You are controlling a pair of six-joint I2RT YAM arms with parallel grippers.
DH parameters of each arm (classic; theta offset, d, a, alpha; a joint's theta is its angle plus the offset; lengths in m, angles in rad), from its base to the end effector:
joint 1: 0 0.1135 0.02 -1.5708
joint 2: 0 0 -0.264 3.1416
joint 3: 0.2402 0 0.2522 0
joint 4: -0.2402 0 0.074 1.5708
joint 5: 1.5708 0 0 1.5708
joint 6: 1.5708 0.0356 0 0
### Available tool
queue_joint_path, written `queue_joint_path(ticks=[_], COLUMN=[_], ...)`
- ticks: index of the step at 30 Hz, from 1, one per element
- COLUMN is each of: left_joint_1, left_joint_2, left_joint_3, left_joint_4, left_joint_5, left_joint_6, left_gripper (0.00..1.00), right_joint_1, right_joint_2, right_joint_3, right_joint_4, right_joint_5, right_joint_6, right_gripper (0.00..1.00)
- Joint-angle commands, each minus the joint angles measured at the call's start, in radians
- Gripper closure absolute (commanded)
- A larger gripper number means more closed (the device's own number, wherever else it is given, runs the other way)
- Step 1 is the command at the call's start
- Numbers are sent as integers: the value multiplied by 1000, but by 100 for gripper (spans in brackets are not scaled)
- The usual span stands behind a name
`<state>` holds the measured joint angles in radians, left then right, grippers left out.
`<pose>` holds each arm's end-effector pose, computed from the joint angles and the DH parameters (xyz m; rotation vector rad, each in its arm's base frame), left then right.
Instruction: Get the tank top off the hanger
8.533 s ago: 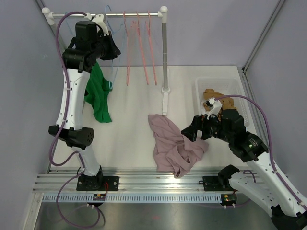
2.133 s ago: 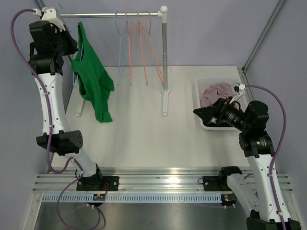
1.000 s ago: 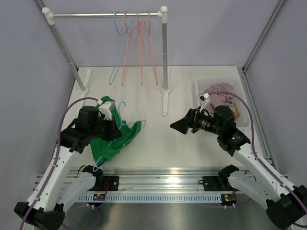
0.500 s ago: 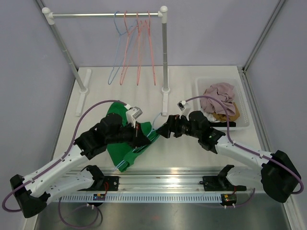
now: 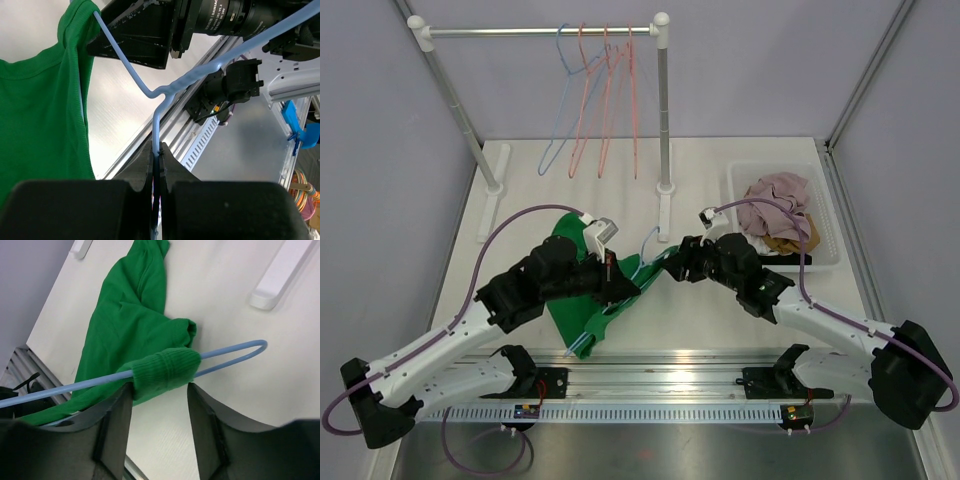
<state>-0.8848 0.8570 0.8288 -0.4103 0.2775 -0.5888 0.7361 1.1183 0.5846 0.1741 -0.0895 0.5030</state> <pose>0.1139 -0.1545 0.3202 0.5181 2.1494 -1.1683 0.1820 0.1692 0.2395 -0.2998 2.0173 0.8939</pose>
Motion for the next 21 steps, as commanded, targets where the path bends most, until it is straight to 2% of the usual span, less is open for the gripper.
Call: queue_joint_path(ticks=[1,5,7,8,10,14,17,21], left_joint_1=[-8,-8,-8,-8,-8,-8,-8,-14], left_joint_2=[-39,-56,-61,-62,-62,-46,-27,-36], left_joint_3=[52,44,46,47,50,62,58,29], left_joint_4=[71,74,68,68,45,-24,-35,7], left_joint_5=[-4,-1,-3,-3,-24,-70,-11,46], left_joint_6=[-26,-37,-37,-37,-29,-6,14,12], left_gripper=[100,100,100,100,100,100,100,100], right_joint_1=[8,8,8,8,8,8,0,-50], right_joint_2=[-41,-28,-28,-29,-38,-55,-54,4], right_joint_3=[18,40,47,52,63,98,138,204], right_joint_4=[-11,-35,-39,-41,-67,-154,-235,-310], right_joint_5=[100,145,151,168,189,368,486,534], right_joint_6=[-63,-83,-92,-96,-113,-106,-100,-95], right_gripper=[48,82,86,100,100,100,100,100])
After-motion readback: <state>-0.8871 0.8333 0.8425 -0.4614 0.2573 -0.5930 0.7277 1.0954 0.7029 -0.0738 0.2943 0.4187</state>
